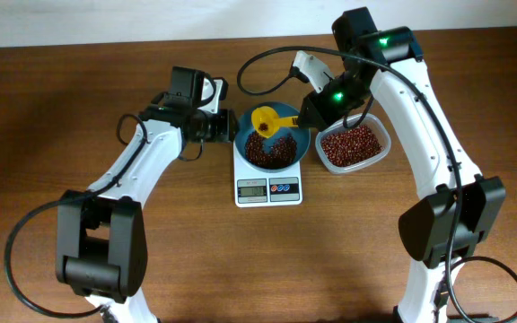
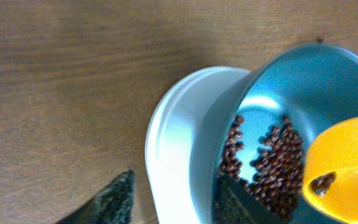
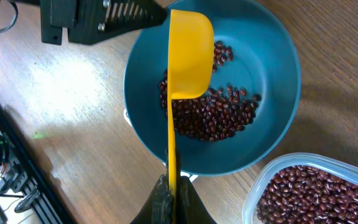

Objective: Scoop item into bowl and weigh 50g on scale
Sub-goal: 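Lift the yellow scoop with the right gripper above the bowl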

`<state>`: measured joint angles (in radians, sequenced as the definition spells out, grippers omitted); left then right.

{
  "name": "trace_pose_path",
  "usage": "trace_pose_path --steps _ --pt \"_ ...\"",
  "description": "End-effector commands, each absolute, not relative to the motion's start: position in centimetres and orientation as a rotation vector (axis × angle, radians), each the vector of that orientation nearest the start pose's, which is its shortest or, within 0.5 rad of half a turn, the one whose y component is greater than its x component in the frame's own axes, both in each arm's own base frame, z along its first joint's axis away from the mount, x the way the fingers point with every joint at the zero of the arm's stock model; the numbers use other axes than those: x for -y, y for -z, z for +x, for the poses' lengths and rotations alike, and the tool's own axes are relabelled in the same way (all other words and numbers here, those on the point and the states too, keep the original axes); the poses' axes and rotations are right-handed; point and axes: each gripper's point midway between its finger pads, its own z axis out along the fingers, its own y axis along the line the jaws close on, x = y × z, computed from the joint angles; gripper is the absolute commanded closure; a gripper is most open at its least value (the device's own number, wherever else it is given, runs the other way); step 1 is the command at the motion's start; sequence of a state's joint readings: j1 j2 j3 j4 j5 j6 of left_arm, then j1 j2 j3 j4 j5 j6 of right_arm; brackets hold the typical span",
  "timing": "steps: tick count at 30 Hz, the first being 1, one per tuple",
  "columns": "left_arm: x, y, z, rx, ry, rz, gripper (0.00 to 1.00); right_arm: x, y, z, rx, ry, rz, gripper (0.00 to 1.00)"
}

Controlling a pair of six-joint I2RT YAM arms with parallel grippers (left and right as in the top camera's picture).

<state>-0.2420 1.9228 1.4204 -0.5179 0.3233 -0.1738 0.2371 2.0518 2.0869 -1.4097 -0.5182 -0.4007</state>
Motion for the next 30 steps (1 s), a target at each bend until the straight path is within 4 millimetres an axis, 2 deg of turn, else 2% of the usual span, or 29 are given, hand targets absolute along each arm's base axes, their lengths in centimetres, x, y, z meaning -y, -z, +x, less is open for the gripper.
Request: trace_pose_path --steps 1,17,24,30 --pt "16.6 -9.9 46.1 -2.585 0.526 0.216 0.64 -18.8 -22.4 39.4 -2.568 -0.724 -0.975 0.96" --pt "16.1 -10.9 46.5 -2.582 0.472 0.259 0.59 -18.8 -22.5 39.6 -2.558 -0.721 -0.975 0.96" --pt "16.4 -12.4 46.7 -2.572 0.485 0.286 0.57 -18.8 -22.5 39.6 -2.558 -0.720 -0.975 0.96" --pt "17.1 -12.1 45.4 -2.604 0.532 0.344 0.55 -18.8 -22.5 39.6 -2.556 -0.719 -0.975 0.96"
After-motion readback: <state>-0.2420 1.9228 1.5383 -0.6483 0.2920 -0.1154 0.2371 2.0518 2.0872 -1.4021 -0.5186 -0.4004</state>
